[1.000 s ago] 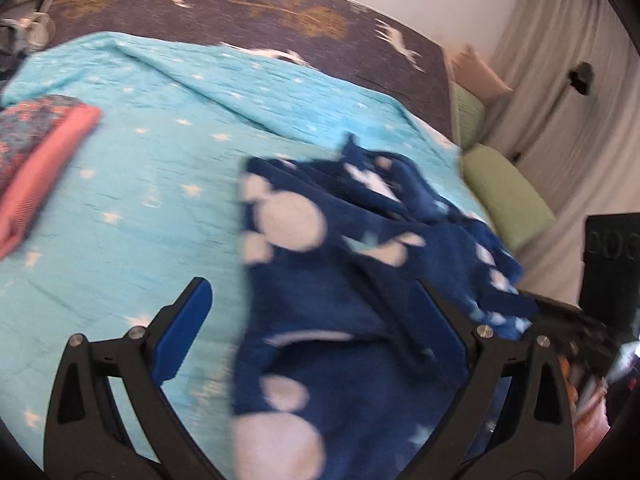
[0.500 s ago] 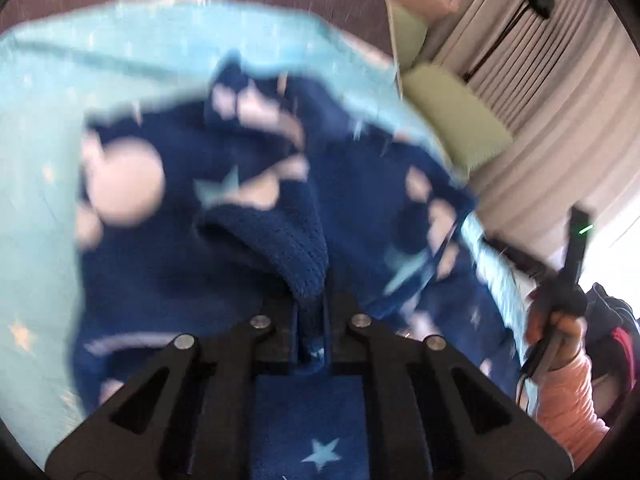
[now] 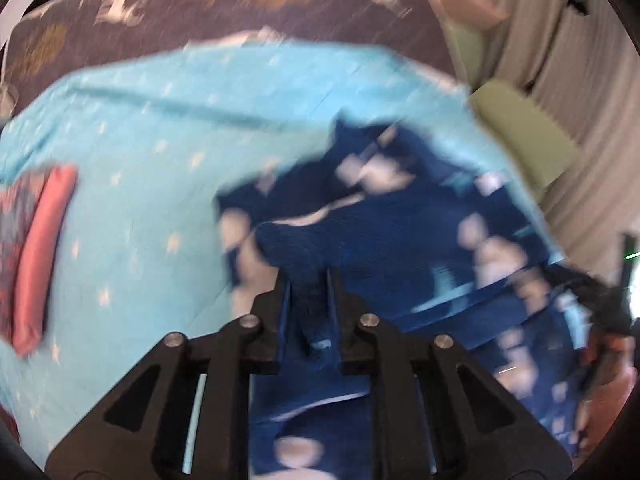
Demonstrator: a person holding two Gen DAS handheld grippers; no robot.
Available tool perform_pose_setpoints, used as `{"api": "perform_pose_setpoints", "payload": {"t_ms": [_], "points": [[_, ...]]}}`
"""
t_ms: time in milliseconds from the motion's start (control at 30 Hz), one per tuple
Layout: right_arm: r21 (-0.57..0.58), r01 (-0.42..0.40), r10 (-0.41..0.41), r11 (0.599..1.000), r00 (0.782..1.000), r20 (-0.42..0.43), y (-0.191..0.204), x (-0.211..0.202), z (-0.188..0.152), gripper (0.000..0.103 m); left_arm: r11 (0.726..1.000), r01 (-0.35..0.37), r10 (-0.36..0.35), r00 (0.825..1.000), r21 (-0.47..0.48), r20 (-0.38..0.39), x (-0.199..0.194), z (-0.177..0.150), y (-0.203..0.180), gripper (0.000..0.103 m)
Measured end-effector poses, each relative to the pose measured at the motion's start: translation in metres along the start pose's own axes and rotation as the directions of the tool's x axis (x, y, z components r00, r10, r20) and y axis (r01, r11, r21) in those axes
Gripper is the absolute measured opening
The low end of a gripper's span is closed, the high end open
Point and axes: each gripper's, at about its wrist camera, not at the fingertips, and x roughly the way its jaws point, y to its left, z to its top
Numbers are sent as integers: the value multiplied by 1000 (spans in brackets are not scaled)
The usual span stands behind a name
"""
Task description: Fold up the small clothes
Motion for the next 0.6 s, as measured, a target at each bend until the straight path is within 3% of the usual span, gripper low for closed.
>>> {"api": "perform_pose_setpoints", "payload": {"t_ms": [100,233,333,400,533,600], "points": [[10,-22,22,1000,1000,18,-1,-9,-1,62,996,-40,36,998,-81,-50,16,-17,22,25],[-20,-90,92,996,993,78,8,-30,8,62,992,-24,28,999,-127,32,-7,-10,27,25],[-79,-103,110,992,989,102,28,-34,22,51,996,16,-6,995,-88,104,-27,1,11,35],[-105,-121,132,987,985,109,42,-29,33,34,999,24,-18,994,-49,108,-25,8,-5,40],[-105,-181,189,978,979,73,64,-2,50,27,998,58,-57,998,-27,33,16,12,-27,41],[-84,-150,153,985,988,35,64,17,50,26,1000,-10,10,999,3,-39,52,5,-29,41]]}}
